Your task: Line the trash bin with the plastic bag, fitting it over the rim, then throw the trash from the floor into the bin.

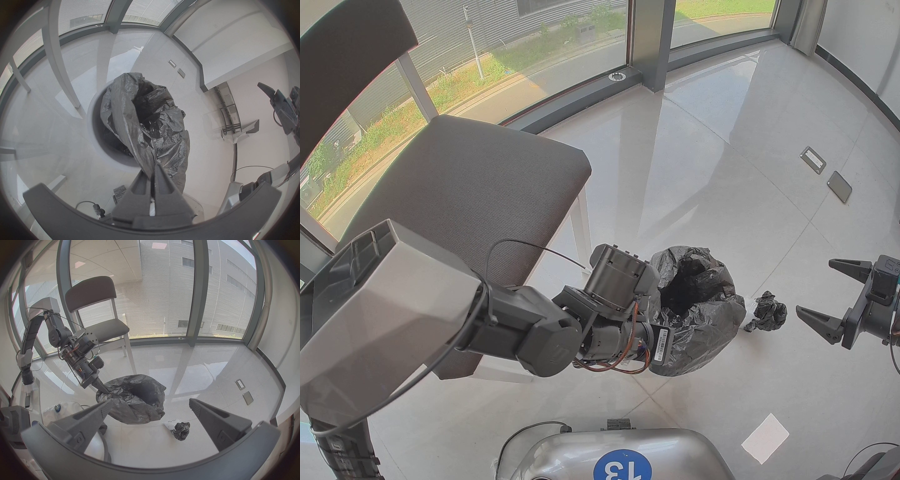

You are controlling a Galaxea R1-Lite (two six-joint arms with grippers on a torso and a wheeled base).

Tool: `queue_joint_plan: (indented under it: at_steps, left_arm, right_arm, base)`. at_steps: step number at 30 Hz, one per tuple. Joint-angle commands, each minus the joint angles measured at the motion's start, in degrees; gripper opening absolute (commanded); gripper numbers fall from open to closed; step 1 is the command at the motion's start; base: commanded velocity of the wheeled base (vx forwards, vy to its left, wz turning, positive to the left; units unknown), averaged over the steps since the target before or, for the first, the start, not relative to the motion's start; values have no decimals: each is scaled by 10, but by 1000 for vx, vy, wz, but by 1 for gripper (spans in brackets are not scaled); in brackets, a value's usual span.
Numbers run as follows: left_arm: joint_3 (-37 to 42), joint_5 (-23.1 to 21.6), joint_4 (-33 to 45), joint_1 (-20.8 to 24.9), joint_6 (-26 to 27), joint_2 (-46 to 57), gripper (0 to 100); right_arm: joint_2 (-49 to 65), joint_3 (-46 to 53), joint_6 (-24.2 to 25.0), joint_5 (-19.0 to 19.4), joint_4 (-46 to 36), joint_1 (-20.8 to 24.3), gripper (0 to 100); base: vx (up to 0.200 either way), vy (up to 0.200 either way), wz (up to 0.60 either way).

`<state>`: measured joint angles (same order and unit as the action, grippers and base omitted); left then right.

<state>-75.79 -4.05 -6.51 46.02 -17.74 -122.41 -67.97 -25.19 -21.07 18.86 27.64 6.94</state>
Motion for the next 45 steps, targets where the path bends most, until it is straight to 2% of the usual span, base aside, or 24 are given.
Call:
queue_joint_plan:
  at_steps: [1, 14, 22, 30, 31, 41, 45]
  left_arm:
    - [16, 1, 0, -9, 4, 0, 0]
    - [60, 4, 1, -50, 73, 1, 0]
    - [64, 5, 0, -82, 75, 0, 0]
    - [63, 5, 0, -91, 74, -2, 0]
    - [63, 5, 0, -91, 74, -2, 100]
    - [56, 24, 0, -91, 73, 1, 100]
    - [23, 34, 1, -88, 72, 9, 100]
  right_arm:
    - [-6, -4, 0, 0, 0, 3, 100]
    - [-12, -7, 0, 0, 1, 6, 100]
    - [-13, -11, 0, 0, 0, 7, 100]
    - [-15, -13, -1, 0, 0, 8, 100]
    - [-15, -13, -1, 0, 0, 8, 100]
    - [-15, -12, -3, 0, 1, 8, 100]
    - [-15, -14, -3, 0, 3, 6, 100]
  base:
    - [0, 0, 0]
    - [0, 0, 0]
    - [0, 0, 0]
    - [0, 0, 0]
    - [0, 0, 0]
    - [0, 0, 0]
    - [0, 0, 0]
